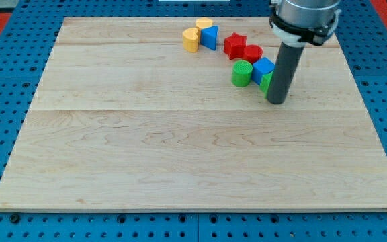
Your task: Push the green circle with the green star
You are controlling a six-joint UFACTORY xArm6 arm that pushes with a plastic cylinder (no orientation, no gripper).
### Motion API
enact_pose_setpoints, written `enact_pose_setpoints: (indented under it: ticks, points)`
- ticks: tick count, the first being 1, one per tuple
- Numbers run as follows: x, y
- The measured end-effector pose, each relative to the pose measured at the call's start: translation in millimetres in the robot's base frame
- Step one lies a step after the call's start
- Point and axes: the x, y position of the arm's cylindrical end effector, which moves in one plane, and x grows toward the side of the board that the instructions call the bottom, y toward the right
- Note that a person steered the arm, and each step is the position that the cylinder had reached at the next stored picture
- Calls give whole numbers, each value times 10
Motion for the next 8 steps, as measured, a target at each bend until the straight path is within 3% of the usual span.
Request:
enact_pose_setpoints:
  ticks: [1, 2, 3, 4, 5, 6, 8]
  points:
    - [91, 68]
    - [200, -286]
    - [-300, -508]
    - [-481, -427]
    - [-725, -806]
    - [-651, -876]
    - [450, -807]
